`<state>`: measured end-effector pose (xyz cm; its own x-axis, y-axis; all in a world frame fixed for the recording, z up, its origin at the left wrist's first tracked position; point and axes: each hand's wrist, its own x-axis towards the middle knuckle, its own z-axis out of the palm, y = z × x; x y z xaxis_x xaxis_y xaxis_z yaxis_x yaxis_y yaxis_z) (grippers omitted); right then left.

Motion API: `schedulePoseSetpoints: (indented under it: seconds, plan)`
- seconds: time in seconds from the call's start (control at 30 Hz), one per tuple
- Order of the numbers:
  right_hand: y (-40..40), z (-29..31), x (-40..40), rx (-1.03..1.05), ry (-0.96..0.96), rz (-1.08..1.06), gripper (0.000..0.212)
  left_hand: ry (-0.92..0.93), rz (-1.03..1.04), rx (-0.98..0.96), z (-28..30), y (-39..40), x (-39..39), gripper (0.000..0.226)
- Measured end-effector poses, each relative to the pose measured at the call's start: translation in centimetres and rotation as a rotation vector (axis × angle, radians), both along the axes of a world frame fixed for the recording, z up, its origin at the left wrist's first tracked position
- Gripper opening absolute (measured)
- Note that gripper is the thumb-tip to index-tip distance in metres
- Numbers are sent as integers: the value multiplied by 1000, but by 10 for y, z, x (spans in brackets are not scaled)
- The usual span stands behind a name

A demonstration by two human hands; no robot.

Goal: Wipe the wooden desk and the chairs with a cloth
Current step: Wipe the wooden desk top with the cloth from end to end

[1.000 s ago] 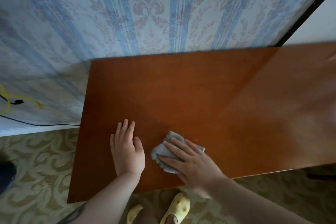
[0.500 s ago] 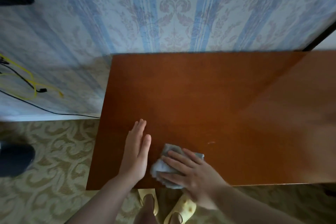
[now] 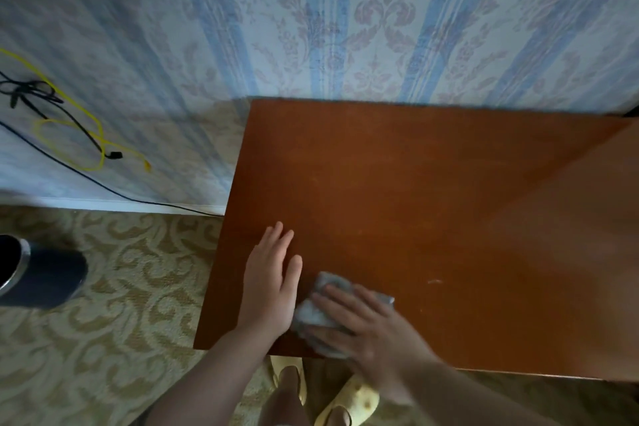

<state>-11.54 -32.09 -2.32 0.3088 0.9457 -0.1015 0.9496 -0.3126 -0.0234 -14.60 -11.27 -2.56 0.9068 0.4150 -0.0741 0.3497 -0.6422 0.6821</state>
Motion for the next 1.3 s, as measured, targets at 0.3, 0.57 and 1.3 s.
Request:
schedulePoseSetpoints:
  seconds: [0.3,0.57,1.3]
  plan:
    - [112,-2,-2,212,121,-629,52,52,-85,405,-13,34,-17,50]
    - [11,-5,61,-19,-107,-82,63,36,-22,380,-11,31,-15,50]
    - [75,-2,-23,160,67,-498,49,6,187,283,-4,-2,-2,48]
